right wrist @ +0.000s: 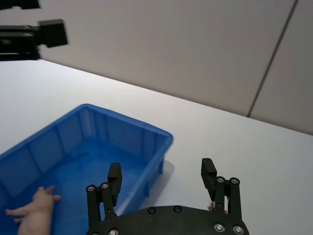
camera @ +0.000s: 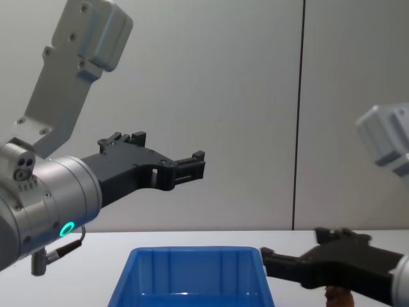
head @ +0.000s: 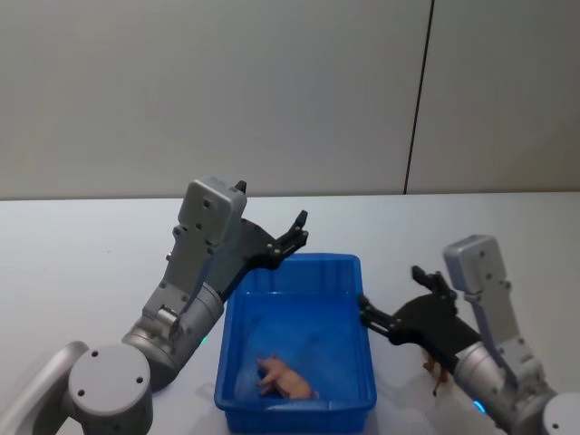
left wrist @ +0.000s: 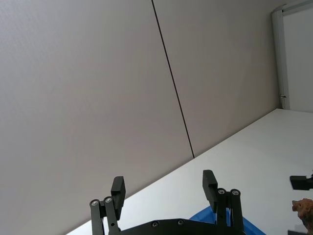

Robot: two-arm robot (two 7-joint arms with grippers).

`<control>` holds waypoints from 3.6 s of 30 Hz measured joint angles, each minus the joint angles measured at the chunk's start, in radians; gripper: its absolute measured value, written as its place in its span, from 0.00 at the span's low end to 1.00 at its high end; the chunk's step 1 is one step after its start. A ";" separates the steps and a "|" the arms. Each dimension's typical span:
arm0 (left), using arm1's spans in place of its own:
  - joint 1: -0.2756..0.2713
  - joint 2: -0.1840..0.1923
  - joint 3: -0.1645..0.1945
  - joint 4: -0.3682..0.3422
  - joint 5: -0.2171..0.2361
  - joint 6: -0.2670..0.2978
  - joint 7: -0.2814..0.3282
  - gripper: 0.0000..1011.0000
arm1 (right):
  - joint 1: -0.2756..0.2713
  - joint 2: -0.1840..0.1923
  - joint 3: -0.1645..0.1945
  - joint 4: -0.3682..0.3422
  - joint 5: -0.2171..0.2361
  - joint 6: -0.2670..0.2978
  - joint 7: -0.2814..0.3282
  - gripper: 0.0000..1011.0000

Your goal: Pick up the two dolls from the table and place them into the box.

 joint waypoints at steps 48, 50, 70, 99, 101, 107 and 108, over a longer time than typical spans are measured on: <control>0.000 0.000 0.000 0.000 0.000 0.000 0.000 0.99 | -0.068 0.008 0.023 0.030 0.066 0.137 -0.150 0.80; 0.000 0.000 0.000 0.000 0.000 0.000 0.000 0.99 | -0.067 0.006 0.023 0.035 0.067 0.140 -0.152 0.71; 0.000 0.000 0.000 0.000 0.000 0.000 0.000 0.99 | -0.073 0.001 0.023 0.034 0.044 0.129 -0.169 0.29; 0.000 0.000 0.000 0.000 0.000 0.000 0.000 0.99 | -0.048 0.007 0.012 -0.037 -0.035 -0.055 -0.004 0.29; 0.000 0.000 0.000 0.000 0.000 0.000 0.000 0.99 | -0.042 0.003 0.010 -0.033 -0.032 -0.055 0.017 0.29; 0.000 0.000 0.000 0.000 0.000 0.000 0.000 0.99 | -0.009 -0.022 -0.004 -0.003 -0.021 -0.046 0.088 0.29; 0.000 0.000 0.000 0.000 0.000 0.000 0.000 0.99 | -0.009 -0.022 -0.004 -0.003 -0.021 -0.046 0.088 0.29</control>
